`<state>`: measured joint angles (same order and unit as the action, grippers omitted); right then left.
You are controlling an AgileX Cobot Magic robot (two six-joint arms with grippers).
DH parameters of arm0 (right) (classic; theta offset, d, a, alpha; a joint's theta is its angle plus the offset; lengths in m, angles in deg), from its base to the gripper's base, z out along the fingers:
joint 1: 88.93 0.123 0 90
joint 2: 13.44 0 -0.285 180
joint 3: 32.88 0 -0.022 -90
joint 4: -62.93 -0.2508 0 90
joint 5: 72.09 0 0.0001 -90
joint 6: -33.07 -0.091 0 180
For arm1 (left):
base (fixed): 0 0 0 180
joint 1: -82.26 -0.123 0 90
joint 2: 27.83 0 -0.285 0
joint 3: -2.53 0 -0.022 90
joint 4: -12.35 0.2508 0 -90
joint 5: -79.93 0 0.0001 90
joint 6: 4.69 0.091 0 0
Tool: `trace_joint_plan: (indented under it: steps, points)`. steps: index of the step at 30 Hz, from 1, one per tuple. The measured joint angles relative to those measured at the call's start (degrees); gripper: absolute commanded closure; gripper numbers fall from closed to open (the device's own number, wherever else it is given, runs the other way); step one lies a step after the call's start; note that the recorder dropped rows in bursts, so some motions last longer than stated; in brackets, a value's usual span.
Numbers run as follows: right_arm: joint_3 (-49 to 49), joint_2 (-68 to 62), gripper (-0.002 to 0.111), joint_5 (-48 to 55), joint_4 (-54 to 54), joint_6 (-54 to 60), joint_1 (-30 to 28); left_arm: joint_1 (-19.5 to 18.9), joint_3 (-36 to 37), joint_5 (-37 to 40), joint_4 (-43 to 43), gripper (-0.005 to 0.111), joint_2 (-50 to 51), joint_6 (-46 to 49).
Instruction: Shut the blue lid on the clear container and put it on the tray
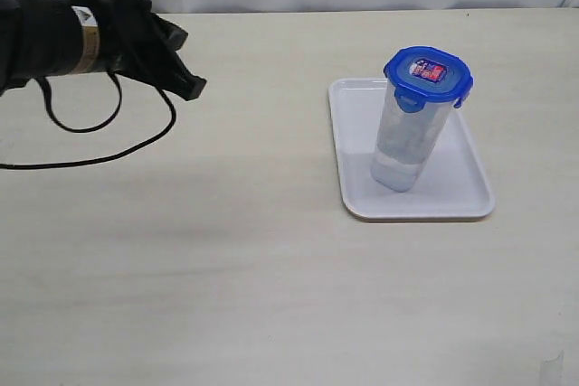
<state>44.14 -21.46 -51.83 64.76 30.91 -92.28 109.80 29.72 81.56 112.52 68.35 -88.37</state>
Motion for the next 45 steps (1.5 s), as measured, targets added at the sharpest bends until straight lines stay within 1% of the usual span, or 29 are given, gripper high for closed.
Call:
trace_joint_plan:
  steps: [4, 13, 17, 20, 26, 30, 35, 43, 44, 45]
  points:
    - [0.0, 0.0, 0.103, 0.0, 0.0, 0.0, 0.0, 0.0, 4.4, 0.8, 0.0, 0.107, -7.3, 0.0]
    - [0.0, 0.0, 0.103, 0.0, 0.0, 0.0, 0.0, 0.0, 10.7, 0.2, -1.7, 0.107, -23.6, -0.2]
    - [0.0, 0.0, 0.103, 0.0, 0.0, 0.0, 0.0, 0.0, 12.3, -2.7, -1.9, 0.107, -29.4, -0.2]
    - [0.0, 0.0, 0.103, 0.0, 0.0, 0.0, 0.0, 0.0, 12.6, -8.0, -2.1, 0.107, -32.3, -0.2]
    - [0.0, 0.0, 0.103, 0.0, 0.0, 0.0, 0.0, 0.0, 12.6, -17.5, -2.1, 0.107, -34.8, -0.2]
    - [0.0, 0.0, 0.103, 0.0, 0.0, 0.0, 0.0, 0.0, 12.6, -21.1, -2.1, 0.107, -34.9, -0.2]
    - [0.0, 0.0, 0.103, 0.0, 0.0, 0.0, 0.0, 0.0, 12.6, -22.8, -2.1, 0.107, -34.9, -0.2]
    - [0.0, 0.0, 0.103, 0.0, 0.0, 0.0, 0.0, 0.0, 12.6, -23.2, -2.4, 0.107, -34.9, -0.2]
    - [0.0, 0.0, 0.103, 0.0, 0.0, 0.0, 0.0, 0.0, 12.6, -23.2, -3.5, 0.107, -34.9, -0.2]
    - [0.0, 0.0, 0.103, 0.0, 0.0, 0.0, 0.0, 0.0, 12.6, -23.3, -6.9, 0.107, -34.9, -0.2]
